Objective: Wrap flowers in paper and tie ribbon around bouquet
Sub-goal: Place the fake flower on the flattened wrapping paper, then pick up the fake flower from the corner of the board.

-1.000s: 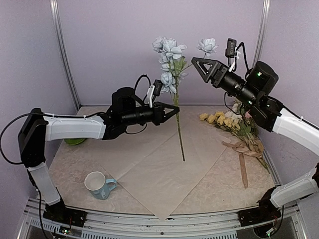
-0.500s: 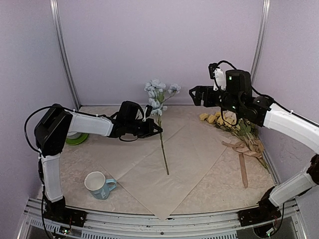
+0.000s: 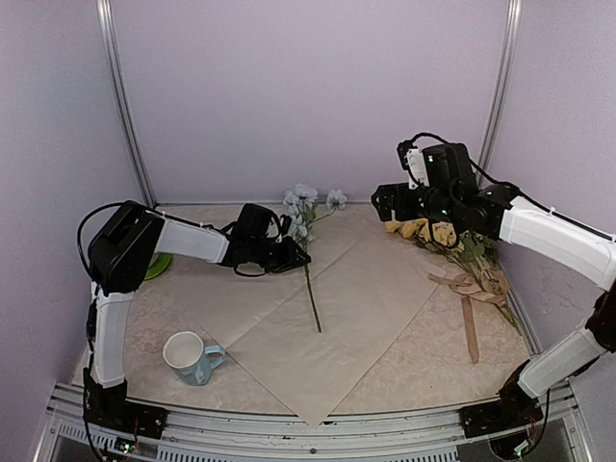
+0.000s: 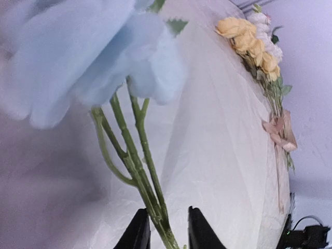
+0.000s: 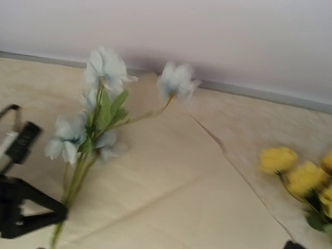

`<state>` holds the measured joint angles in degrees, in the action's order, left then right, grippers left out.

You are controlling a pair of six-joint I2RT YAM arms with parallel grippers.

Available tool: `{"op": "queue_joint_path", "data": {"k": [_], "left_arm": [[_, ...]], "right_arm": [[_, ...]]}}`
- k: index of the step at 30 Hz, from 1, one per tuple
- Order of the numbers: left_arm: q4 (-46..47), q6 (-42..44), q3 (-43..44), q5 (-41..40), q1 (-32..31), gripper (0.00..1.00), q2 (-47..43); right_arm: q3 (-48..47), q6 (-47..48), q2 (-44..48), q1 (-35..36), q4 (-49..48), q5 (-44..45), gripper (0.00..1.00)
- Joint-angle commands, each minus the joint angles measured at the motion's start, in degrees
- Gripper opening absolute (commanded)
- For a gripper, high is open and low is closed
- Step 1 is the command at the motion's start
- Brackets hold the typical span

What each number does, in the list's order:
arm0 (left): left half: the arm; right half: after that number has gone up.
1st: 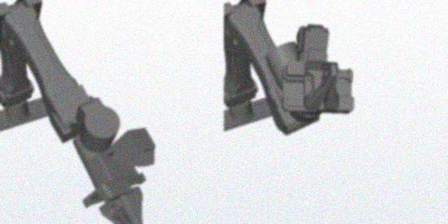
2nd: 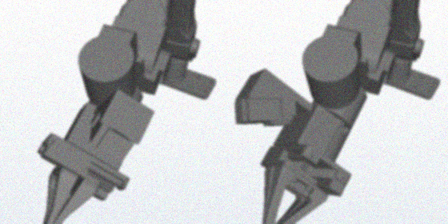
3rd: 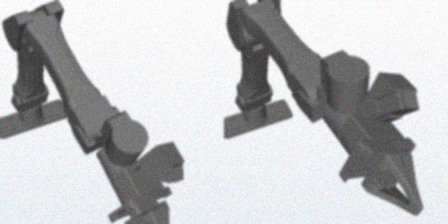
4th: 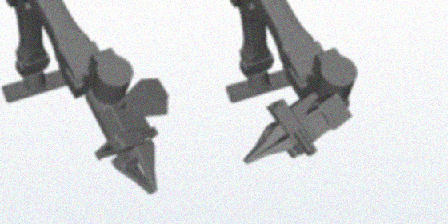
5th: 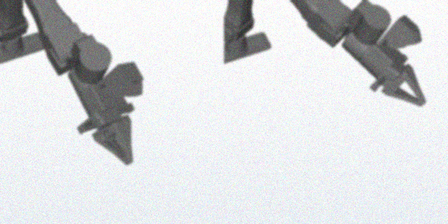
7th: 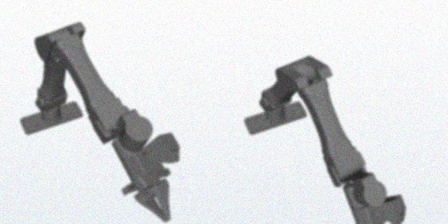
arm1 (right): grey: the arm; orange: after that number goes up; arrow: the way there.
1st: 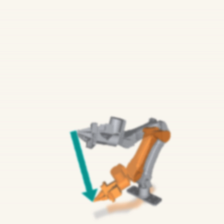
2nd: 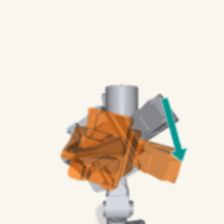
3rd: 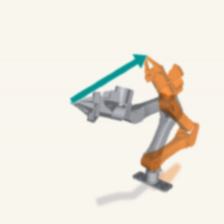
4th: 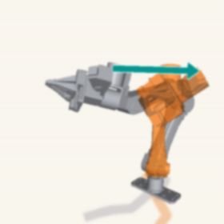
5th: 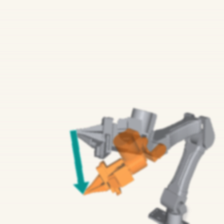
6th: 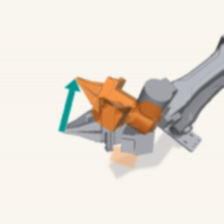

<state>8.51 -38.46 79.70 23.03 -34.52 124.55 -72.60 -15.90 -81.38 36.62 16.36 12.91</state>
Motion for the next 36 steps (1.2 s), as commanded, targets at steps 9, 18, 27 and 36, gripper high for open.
{"op": "queue_joint_path", "data": {"k": [9,18,27,36], "left_arm": [[-2.5,4.3,-0.5,-9.4,-0.2,0.57,-5.1],[-2.9,13.8,-3.7,-23.2,-6.5,0.99,-17.2],[-3.7,27.8,-6.1,-31.5,-13.6,0.99,-23.9],[-4.6,28.0,-5.9,-30.9,-13.6,0.99,-22.9]], "right_arm": [[3.8,2.8,-3.6,-19.6,11.5,1.0,0.79],[-2.4,9.8,-15.1,-35.4,18.8,4.2,0.47],[-13.5,17.2,-32.1,-44.3,27.6,2.1,0.36],[-19.2,19.0,-39.5,-44.5,28.6,1.4,0.29]]}}
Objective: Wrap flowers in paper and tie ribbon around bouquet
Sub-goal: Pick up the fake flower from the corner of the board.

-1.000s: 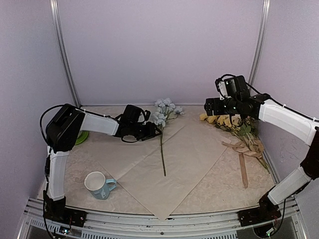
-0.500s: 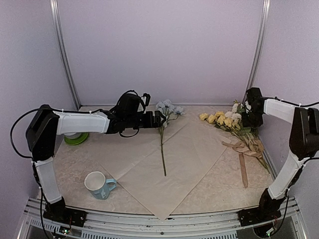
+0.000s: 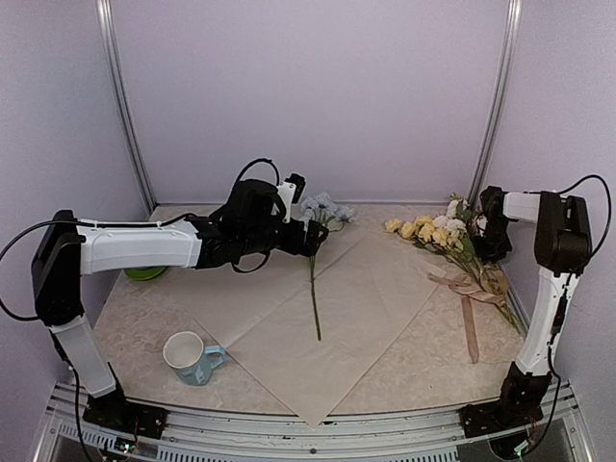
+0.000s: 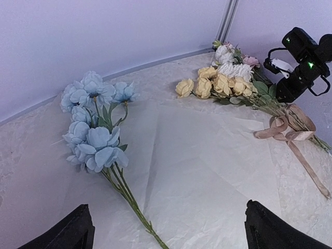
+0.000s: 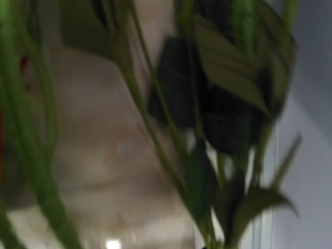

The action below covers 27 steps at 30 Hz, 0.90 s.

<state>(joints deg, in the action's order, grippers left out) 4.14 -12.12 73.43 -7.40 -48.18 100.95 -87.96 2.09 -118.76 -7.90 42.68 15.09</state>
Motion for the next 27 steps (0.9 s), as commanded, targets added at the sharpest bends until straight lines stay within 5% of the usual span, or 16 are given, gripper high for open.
{"op": "queue_joint_path", "data": {"k": [1,10,27], "left_arm": [[-0.4,1.6,0.5,-0.4,0.0,0.99,1.1],[-2.0,2.2,2.5,-0.6,0.0,0.99,2.7],[-2.2,2.8,2.4,-0.4,0.1,0.99,1.9]], "right_arm": [[-4.1,0.8,-2.1,0.0,2.7,-0.8,0.28],[-1.5,2.5,6.6,2.2,1.3,-4.6,0.32],[-0.9,2.5,0.1,1.8,1.5,-2.1,0.26]]}}
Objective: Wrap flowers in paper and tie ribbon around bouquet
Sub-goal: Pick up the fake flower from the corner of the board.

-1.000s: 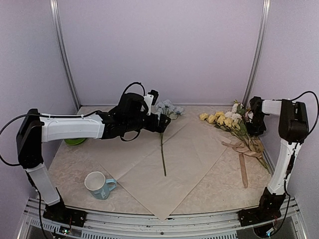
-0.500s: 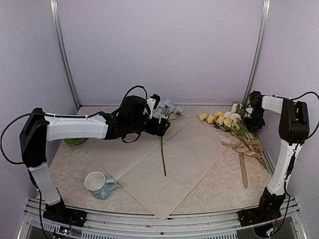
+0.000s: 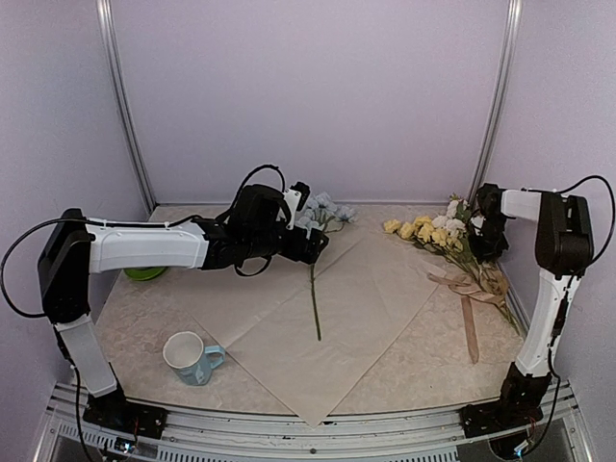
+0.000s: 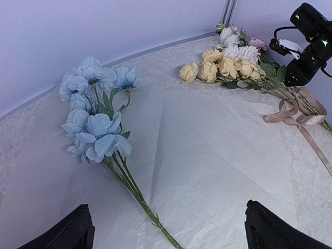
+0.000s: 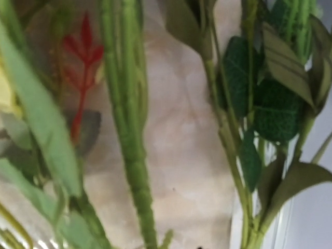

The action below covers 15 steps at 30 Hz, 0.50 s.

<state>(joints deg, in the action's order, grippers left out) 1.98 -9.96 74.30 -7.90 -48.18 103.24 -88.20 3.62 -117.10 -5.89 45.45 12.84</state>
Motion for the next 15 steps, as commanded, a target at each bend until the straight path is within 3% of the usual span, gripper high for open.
{"op": "queue_joint_path", "data": {"k": [1,7,10,15], "left_arm": [[-0.1,0.6,1.7,0.3,0.1,0.99,-0.3],[-0.3,0.7,2.0,0.7,0.1,0.99,-0.5],[-0.4,0.9,1.7,0.2,0.1,0.99,-1.0],[0.1,1.0,1.3,0.5,0.0,0.99,-1.5]], "right_arm": [[-1.1,1.4,-2.3,-0.2,-1.6,-0.1,0.26],[-2.5,3.4,-5.6,-0.2,-3.2,-2.0,0.27],[-1.7,4.1,-4.2,-0.2,-4.7,-1.3,0.15],[3.3,8.0,4.3,1.7,-12.0,1.0,0.04]]}}
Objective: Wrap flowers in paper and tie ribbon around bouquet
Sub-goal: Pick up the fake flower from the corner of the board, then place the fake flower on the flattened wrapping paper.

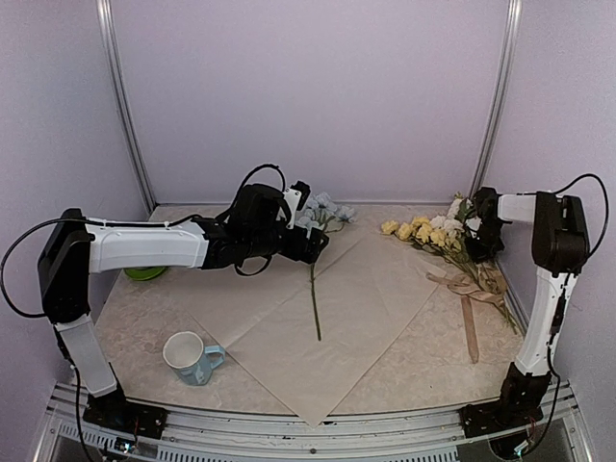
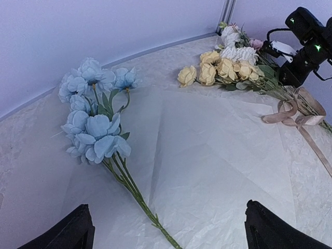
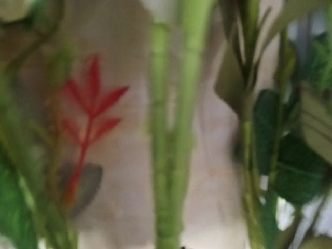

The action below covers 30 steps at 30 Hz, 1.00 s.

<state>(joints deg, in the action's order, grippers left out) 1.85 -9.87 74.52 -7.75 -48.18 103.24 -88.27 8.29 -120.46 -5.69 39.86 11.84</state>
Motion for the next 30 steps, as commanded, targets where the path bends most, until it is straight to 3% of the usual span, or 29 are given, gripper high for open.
{"op": "queue_joint_path", "data": {"k": [1,9,16,20,25,28,30], "left_arm": [[0.2,0.9,1.0,0.3,0.0,0.99,-1.5],[1.2,0.9,-0.7,0.1,0.0,0.99,-2.8],[1.6,0.9,-1.3,-0.2,-0.1,0.99,-3.5],[2.3,1.1,-2.4,-0.3,-0.1,0.99,-4.5],[3.0,0.8,-3.7,-0.7,0.7,0.99,-5.8],[2.8,-0.2,-4.9,-1.3,1.7,0.99,-6.6],[2.6,-1.2,-5.7,-1.0,2.7,0.99,-7.1]], "right_arm": [[4.9,4.2,10.0,2.2,-8.7,3.4,0.0],[15.7,7.1,30.8,8.7,-26.4,7.6,0.0],[24.7,4.9,49.9,11.6,-41.5,-1.3,0.0],[28.4,-2.0,58.9,11.6,-49.5,-14.6,0.0],[19.4,-22.8,53.3,13.6,-38.7,-32.6,0.0],[20.9,-37.1,47.2,21.3,-41.5,-43.8,0.0],[22.4,-43.3,42.2,28.3,-45.5,-43.9,0.0]]}}
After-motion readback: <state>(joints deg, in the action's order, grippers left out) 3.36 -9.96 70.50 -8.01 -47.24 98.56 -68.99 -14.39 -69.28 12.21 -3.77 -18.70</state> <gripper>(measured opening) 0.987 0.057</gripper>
